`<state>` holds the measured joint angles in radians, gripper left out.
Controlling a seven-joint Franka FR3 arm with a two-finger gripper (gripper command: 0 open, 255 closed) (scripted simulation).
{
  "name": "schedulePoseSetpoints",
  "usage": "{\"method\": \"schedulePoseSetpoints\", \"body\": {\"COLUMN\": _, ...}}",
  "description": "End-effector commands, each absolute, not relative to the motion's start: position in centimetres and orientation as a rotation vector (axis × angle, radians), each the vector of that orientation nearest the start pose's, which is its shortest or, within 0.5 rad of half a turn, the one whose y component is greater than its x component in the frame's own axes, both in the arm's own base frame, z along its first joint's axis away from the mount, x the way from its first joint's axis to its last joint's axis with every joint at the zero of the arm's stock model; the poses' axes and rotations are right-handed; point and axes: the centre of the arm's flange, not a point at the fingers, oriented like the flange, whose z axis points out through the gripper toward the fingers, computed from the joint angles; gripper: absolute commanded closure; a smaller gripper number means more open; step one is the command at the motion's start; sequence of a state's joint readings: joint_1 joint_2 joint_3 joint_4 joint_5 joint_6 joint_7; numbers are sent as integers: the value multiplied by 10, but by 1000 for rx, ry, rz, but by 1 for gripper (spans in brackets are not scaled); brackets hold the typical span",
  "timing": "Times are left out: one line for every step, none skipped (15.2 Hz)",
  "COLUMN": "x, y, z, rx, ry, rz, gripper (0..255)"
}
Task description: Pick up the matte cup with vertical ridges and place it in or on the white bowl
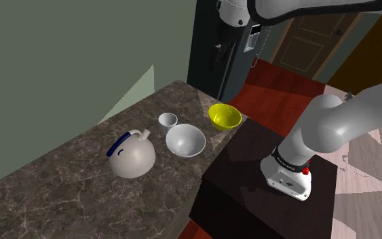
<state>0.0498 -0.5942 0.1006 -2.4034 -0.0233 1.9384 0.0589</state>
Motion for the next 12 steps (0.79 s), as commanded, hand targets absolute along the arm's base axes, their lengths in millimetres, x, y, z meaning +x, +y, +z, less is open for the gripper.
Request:
{"method": "schedulePoseSetpoints", "body": {"x": 394, "y": 74, "z": 515, "rx": -3207, "ry": -140, "rz": -206, "gripper": 0}}
{"method": "schedulePoseSetpoints", "body": {"x": 400, "y": 80, "z": 504, "rx": -3212, "ry": -141, "rz": -201, "gripper": 0}}
{"method": "schedulePoseSetpoints", "body": {"x": 406, "y": 86, "z": 494, "rx": -3217, "ry": -143, "rz": -195, "gripper": 0}}
{"method": "schedulePoseSetpoints", "body": {"x": 412, "y": 93, "z": 483, "rx": -3221, "ry": -145, "rz": -190, "gripper": 0}}
{"method": "schedulePoseSetpoints", "body": {"x": 418, "y": 99, "z": 472, "rx": -3226, "ry": -147, "rz": -184, "gripper": 0}}
{"method": "schedulePoseSetpoints", "body": {"x": 423, "y": 105, "z": 461, "rx": -3231, "ry": -149, "rz": -179, "gripper": 0}}
{"method": "schedulePoseSetpoints", "body": {"x": 429, "y": 111, "z": 450, "rx": -3236, "ry": -151, "rz": -173, "gripper": 0}}
{"method": "schedulePoseSetpoints", "body": {"x": 435, "y": 117, "z": 440, "rx": -3241, "ry": -153, "rz": -168, "gripper": 0}}
{"method": "schedulePoseSetpoints", "body": {"x": 441, "y": 123, "z": 429, "rx": -3246, "ry": -155, "rz": -162, "gripper": 0}}
{"method": "schedulePoseSetpoints", "body": {"x": 446, "y": 129, "z": 418, "rx": -3251, "ry": -157, "rz": -157, "gripper": 0}}
{"method": "schedulePoseSetpoints", "body": {"x": 452, "y": 135, "z": 407, "rx": -3256, "ry": -159, "rz": -151, "gripper": 0}}
{"method": "schedulePoseSetpoints", "body": {"x": 457, "y": 141, "z": 395, "rx": -3260, "ry": -161, "rz": -146, "gripper": 0}}
